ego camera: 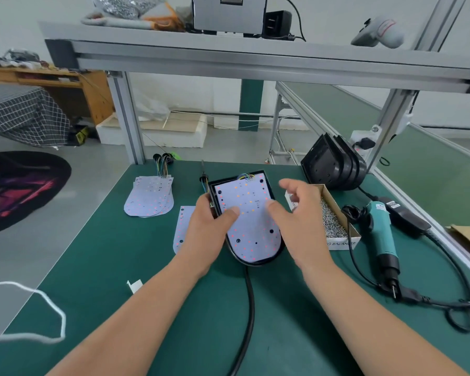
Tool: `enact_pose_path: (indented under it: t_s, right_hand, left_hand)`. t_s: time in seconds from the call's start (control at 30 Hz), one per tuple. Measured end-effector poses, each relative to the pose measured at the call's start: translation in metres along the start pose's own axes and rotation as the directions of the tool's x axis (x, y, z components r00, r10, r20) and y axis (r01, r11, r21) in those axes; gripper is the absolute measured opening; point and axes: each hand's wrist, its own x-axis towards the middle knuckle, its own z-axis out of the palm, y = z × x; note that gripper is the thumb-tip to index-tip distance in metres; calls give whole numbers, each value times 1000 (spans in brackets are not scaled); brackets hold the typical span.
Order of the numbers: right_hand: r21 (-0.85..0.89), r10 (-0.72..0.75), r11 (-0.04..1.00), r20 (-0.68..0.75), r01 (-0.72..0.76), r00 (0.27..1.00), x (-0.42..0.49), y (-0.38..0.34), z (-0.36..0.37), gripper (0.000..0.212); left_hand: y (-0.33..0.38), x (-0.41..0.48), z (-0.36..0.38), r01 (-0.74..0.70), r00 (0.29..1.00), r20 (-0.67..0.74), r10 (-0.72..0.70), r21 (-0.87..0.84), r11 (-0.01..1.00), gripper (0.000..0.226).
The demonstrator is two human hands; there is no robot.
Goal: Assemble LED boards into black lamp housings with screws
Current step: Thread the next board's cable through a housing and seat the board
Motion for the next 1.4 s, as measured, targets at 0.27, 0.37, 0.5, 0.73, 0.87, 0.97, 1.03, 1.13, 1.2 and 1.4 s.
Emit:
enact_pose_path:
  t_s: [0.27, 0.37, 0.5, 0.73, 0.87, 0.97, 1.03, 1.13, 1.2, 1.4]
  right_hand:
    - [96, -207, 906, 950, 412, 234, -38, -52, -27, 23]
    - [12, -63, 729, 997, 685, 50, -50, -41, -12, 35]
    - [-88, -13, 735, 990, 673, 143, -39, -28, -17, 19]
    - [-453, 117, 786, 777, 421, 618, 29, 10, -63, 11]
    - [-555, 121, 712, 699, 429, 705, 34, 29, -55, 8]
    - [-528, 110, 793, 614, 304, 781, 37, 31, -54, 26]
    - [-176, 165, 980, 477, -90, 863, 36, 26, -52, 28]
    - [178, 218, 937, 368, -299, 904, 29, 20, -42, 46]
    - [53, 164, 980, 345, -194, 924, 22, 24, -32, 53]
    - [186, 134, 958, 387, -220, 912, 13, 28, -18, 24]
  left_hand:
    - [-4, 11, -12, 95, 992, -58, -114, -260, 961, 24]
    - [-2, 13, -16, 80, 993, -53, -103, -336, 939, 25]
    - [5, 15, -22, 100, 991, -31, -132, -496, 863, 28]
    - [5, 9, -37, 200, 979, 83, -184, -509, 837, 61]
    - [-7, 1, -21, 208, 969, 199, -146, -340, 917, 35]
    - [-12, -4, -13, 156, 960, 261, -102, -196, 968, 45]
    - [-15, -5, -9, 107, 959, 275, -68, -128, 986, 45]
    - [-19, -6, -5, 70, 966, 254, -46, -87, 994, 47]
    - [-19, -6, -5, 52, 969, 244, -31, -80, 995, 48]
    - [-18, -8, -4, 14, 972, 233, 4, -77, 997, 43]
